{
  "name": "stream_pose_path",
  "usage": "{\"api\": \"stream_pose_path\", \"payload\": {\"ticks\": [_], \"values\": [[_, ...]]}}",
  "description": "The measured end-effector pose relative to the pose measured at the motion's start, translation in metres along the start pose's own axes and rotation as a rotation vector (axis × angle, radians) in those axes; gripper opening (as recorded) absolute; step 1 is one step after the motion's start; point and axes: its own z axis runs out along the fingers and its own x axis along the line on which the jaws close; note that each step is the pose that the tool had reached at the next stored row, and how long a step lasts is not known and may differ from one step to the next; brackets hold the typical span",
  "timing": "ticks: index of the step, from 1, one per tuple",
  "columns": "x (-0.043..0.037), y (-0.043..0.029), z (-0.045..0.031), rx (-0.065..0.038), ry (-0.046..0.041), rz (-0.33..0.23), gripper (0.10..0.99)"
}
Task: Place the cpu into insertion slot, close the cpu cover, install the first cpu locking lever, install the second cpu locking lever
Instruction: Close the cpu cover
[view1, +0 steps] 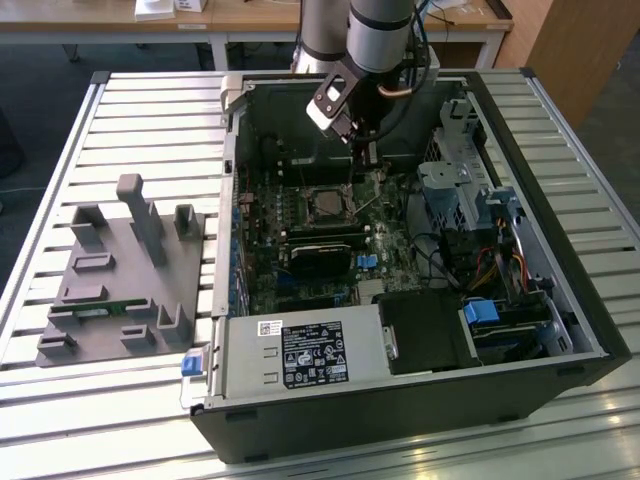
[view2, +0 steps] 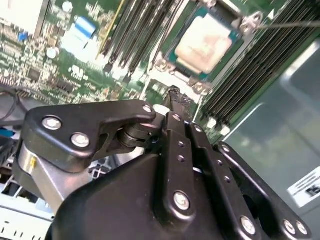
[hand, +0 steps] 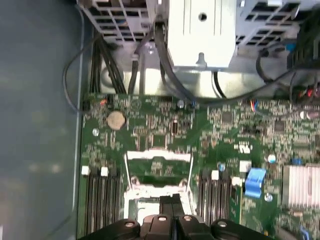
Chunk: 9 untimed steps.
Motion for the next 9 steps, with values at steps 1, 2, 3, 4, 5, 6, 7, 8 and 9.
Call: {"api": "stream_pose_path", "payload": {"ticks": [1, 2, 3, 4, 5, 6, 7, 8, 9], "values": [[0.0002, 0.0019, 0.0002, 0.000, 0.0002, 0.000, 0.106], [0.0005, 0.0038, 0.0003, 0.000, 0.0002, 0.000, 0.106], [0.0010, 0.0055, 0.0004, 0.000, 0.0002, 0.000, 0.106], [0.0013, 0.0075, 0.0005, 0.000, 0.0001, 0.000, 0.106], [0.0017, 0.0100, 0.0007, 0.000, 0.0002, 0.000, 0.106], [0.0021, 0.0127, 0.0009, 0.000, 0.0002, 0.000, 0.106], [0.0026, 0.0153, 0.0011, 0.000, 0.0001, 0.000, 0.106], [0.0032, 0.0179, 0.0013, 0.000, 0.0001, 0.000, 0.106], [0.0041, 0.0206, 0.0015, 0.000, 0.0000, 0.000, 0.106]]}}
